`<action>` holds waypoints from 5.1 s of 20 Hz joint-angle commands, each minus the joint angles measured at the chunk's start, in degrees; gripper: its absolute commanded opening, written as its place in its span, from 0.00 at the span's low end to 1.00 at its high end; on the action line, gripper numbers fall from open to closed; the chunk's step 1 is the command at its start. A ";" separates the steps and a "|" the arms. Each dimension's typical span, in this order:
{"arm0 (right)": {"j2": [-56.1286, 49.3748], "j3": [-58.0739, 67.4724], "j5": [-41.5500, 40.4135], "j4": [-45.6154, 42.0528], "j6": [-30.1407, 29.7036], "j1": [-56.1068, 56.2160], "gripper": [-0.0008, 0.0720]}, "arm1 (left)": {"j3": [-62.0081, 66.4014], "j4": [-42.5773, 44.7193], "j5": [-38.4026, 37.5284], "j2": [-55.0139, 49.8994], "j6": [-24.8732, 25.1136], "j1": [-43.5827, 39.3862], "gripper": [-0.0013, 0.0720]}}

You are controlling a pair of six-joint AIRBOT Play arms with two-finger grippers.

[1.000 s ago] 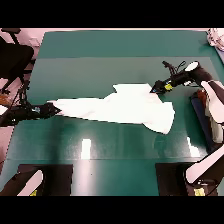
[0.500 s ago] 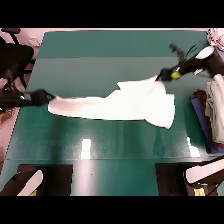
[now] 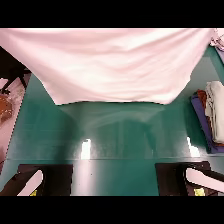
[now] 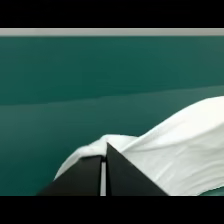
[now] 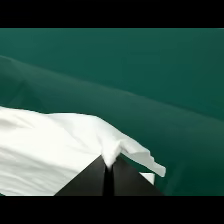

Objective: Fold the shirts.

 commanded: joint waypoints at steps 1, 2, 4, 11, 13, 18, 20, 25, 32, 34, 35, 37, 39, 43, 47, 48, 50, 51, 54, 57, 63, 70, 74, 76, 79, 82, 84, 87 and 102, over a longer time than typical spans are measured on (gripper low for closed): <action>11.98 -1.75 1.29 -0.04 0.85 -3.82 0.04 | 14.19 7.69 -5.62 0.00 -2.21 0.02 0.05; 15.91 -3.13 1.29 -0.04 0.85 -4.94 0.04 | 17.86 9.01 -7.67 0.02 -2.23 0.02 0.05; 23.02 -4.98 1.05 -0.04 0.81 -6.64 0.04 | 24.24 12.07 -9.51 0.83 -2.25 0.02 0.05; 37.62 -2.84 -14.45 -0.04 0.55 -11.10 0.04 | 25.66 18.32 -2.67 10.75 0.20 0.02 0.05; 35.82 -0.52 -13.68 0.09 0.59 -12.02 0.04 | 25.64 18.03 -1.60 10.75 0.20 0.02 0.05; 25.66 -4.81 0.94 3.72 0.59 -11.85 0.04 | 14.36 14.45 -6.58 9.53 -0.07 0.02 0.05; 22.32 -12.35 3.67 4.74 0.55 -10.36 0.04 | 4.57 12.00 -9.66 9.35 -0.07 0.02 0.05; 13.29 -32.98 -4.87 4.33 -7.56 -0.04 0.04 | -25.46 3.34 3.08 9.35 4.70 0.00 0.05; -4.13 -35.74 -22.80 4.44 -10.40 4.15 0.04 | -40.15 -9.22 27.65 0.04 21.38 0.02 0.05; -9.25 -31.54 -22.86 4.44 -11.37 4.13 0.04 | -40.11 -15.56 32.35 -4.17 27.82 0.02 0.05; -11.50 -29.22 -22.91 4.44 -12.11 4.15 0.04 | -40.11 -18.03 33.90 -5.97 30.84 0.00 0.05; -16.06 -24.39 -22.32 4.42 -12.11 4.15 0.04 | -40.11 -21.68 34.93 -9.31 34.71 0.02 0.05; -20.22 -20.15 -19.71 4.42 -11.43 4.04 0.04 | -40.11 -22.56 34.18 -11.89 35.98 0.00 0.05; -23.71 -17.90 -14.10 4.15 -10.78 3.69 0.04 | -40.11 -22.38 34.45 -13.05 38.42 0.02 0.05; -21.73 -23.37 -13.73 3.89 -10.78 3.69 0.04 | -40.17 -20.37 31.98 -13.11 38.99 0.00 0.05; -20.98 -25.49 -13.79 3.87 -10.82 3.69 0.04 | -40.17 -19.76 31.98 -13.11 38.97 0.02 0.05; -19.96 -28.94 -14.71 3.85 -11.04 3.69 0.04 | -40.17 -19.15 32.33 -13.51 38.97 0.02 0.05; -19.32 -30.56 -15.74 3.87 -11.19 3.69 0.04 | -40.17 -19.15 32.13 -14.08 38.97 0.02 0.05; -17.92 -32.98 -17.20 3.78 -12.04 3.67 0.04 | -40.17 -19.08 30.75 -15.74 38.97 0.00 0.05; -18.10 -32.96 -16.46 2.29 -11.87 3.69 0.04 | -40.17 -17.44 29.20 -17.92 38.95 0.02 0.05; -20.48 -32.96 -13.57 2.40 -11.87 3.69 0.04 | -40.17 -16.98 28.46 -22.67 38.91 0.00 0.05; -22.03 -32.94 -9.81 2.40 -11.41 2.93 0.93 | -40.11 -15.15 25.88 -22.62 33.29 0.61 0.95; -17.92 -32.96 -8.44 2.32 -9.33 -1.44 0.93 | -40.17 -8.96 13.46 -19.50 26.69 7.41 0.95; -15.67 -32.96 -3.69 2.34 -6.12 -4.44 0.93 | -40.35 -7.56 7.91 -17.33 25.92 12.48 0.95; -12.55 -34.99 4.68 2.34 -0.66 -7.61 0.93 | -41.46 -3.04 0.96 -14.84 23.23 17.35 0.95; -6.80 -45.35 2.36 2.34 0.11 -9.25 0.93 | -47.89 -1.22 -1.64 -12.72 21.90 17.44 0.95; -2.38 -53.57 -0.52 2.47 0.20 -10.45 0.93 | -52.81 -1.31 -3.78 -11.93 21.79 17.44 0.95; 2.86 -63.12 -3.17 2.40 0.15 -10.71 0.92 | -57.75 -1.46 -3.26 -10.93 21.31 17.44 0.95; 5.97 -76.04 -5.31 2.89 -0.09 -10.58 0.86 | -65.29 -3.50 9.99 -11.30 17.90 17.44 0.88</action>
